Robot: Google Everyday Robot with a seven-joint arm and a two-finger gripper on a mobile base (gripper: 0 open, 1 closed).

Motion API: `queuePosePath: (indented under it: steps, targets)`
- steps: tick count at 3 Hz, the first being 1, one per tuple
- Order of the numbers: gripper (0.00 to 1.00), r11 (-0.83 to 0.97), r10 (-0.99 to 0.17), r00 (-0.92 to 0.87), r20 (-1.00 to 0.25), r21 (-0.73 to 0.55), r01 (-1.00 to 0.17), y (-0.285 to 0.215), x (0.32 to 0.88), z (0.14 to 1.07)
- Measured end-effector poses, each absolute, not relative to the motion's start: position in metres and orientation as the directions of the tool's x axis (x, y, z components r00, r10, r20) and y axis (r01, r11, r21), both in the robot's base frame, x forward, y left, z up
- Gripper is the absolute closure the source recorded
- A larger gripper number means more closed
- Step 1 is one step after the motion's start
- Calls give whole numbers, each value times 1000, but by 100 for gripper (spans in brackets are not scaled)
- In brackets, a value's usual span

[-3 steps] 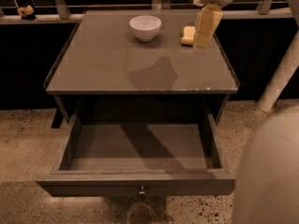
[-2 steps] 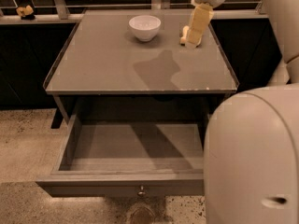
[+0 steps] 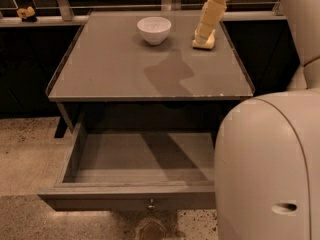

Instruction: Place sponge into top drawer

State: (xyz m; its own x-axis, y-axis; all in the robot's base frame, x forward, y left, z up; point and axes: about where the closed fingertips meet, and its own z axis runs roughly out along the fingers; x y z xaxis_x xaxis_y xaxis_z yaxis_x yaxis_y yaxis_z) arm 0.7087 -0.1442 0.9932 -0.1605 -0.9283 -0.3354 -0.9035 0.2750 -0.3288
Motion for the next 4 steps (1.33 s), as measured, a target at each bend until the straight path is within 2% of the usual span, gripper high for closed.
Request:
queuePosePath:
  steps: [1, 3, 4]
  targets:
    - [0, 309, -920, -185, -344, -350, -884, -159, 717, 993]
    - [0, 338, -904, -169, -392, -415, -845, -228, 735, 984]
    - [0, 338, -904, -169, -392, -415, -845, -228, 735, 984]
